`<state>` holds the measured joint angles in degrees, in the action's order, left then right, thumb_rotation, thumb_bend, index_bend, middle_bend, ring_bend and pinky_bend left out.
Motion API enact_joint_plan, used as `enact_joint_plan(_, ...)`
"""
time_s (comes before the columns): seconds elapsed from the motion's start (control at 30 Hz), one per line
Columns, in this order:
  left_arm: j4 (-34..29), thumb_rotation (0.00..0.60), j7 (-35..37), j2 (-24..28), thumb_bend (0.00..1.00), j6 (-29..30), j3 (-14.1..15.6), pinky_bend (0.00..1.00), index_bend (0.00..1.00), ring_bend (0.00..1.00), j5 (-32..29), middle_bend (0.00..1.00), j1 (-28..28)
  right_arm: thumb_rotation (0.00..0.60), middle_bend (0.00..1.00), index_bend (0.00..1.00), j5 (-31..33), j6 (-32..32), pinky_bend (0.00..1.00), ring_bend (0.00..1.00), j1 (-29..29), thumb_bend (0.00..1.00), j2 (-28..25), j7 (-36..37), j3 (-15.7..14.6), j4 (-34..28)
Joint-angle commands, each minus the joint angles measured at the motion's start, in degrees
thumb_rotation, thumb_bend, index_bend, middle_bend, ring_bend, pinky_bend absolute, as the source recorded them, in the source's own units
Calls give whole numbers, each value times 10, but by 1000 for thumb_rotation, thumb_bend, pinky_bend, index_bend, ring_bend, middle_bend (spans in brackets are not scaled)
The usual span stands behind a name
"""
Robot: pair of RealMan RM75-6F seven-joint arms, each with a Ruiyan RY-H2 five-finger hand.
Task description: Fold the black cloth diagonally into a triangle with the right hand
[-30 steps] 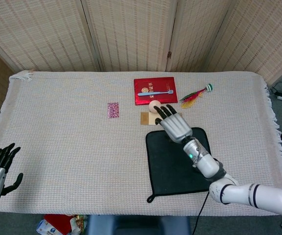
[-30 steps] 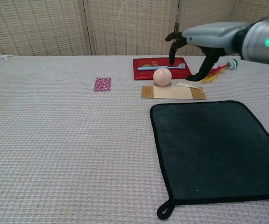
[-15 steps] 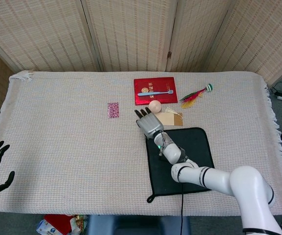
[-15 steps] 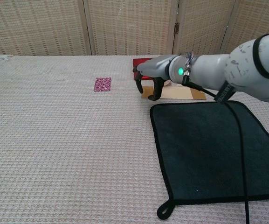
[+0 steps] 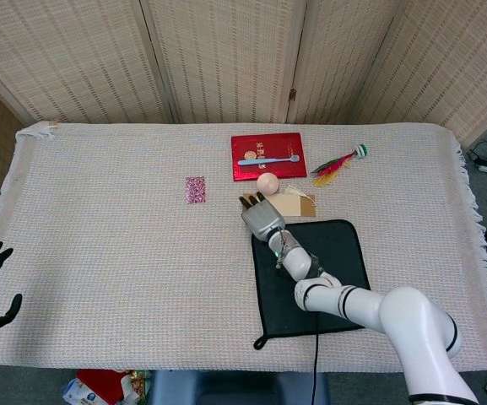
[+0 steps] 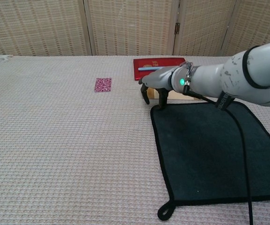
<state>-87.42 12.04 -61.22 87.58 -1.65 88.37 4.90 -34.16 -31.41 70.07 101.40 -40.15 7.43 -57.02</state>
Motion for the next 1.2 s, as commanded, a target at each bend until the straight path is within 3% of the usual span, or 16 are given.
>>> enact_joint_plan(0.03,-1,600,-2,-1,504,-2,-2,0,87,0,-4,12,0,600,0,412,9,2,0,0,3,462,0,-1,-11,4)
enact_joint_plan(0.2,0,600,-2,-2,503,-3,-4,0,83,0,-6,11,1,600,1,430,17,8,0,0,9,462,0,3,-22,6)
enact_joint_plan(0.43,3,600,-1,-4,503,-4,-5,0,70,0,-6,11,2,600,78,607,-22,-6,0,14,1,464,-2,31,-24,1)
enact_joint_plan(0.73,4,600,-4,-6,503,-8,-6,0,65,0,-6,11,4,600,133,691,-45,-15,0,49,-10,482,-13,52,-31,-9)
enact_joint_plan(0.93,6,600,-7,-9,503,-10,-6,0,61,0,-5,12,5,600,140,696,-107,-55,0,55,-48,484,-64,95,-32,-85)
enact_joint_plan(1.2,2,600,-20,-12,503,-8,-5,0,61,0,-2,11,5,600,148,705,-281,-179,0,60,-160,484,-184,176,-91,-248)
